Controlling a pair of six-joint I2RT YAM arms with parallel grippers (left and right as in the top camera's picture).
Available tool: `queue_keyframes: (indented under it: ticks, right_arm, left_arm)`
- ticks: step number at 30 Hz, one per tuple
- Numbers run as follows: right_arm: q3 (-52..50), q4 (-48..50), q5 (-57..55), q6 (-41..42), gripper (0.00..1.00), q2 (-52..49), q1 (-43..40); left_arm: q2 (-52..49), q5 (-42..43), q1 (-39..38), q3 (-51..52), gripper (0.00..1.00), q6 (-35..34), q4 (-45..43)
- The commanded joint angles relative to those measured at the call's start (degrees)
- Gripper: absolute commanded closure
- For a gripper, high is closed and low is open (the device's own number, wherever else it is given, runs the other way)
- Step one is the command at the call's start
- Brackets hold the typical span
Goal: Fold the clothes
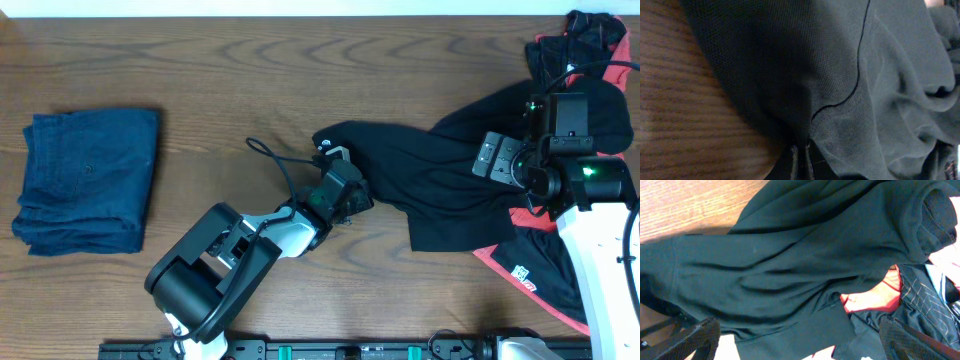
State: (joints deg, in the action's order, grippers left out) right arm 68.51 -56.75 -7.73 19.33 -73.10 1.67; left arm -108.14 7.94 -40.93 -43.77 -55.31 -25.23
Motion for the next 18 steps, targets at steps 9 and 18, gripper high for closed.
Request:
queue_keyframes:
  ticks: [9,18]
  right_arm:
    - [0.59,-0.02,-1.05,0.98,0.01,0.9,-2.1]
    - [0.59,-0.04,-1.01,1.01,0.01,0.9,-2.1]
  left_arm:
    - [23.15,-6.82,16.85,1.01,0.94,22.08,22.05]
    - [27.52,4.15,43.47,-5.97,0.27,24.46,21.55]
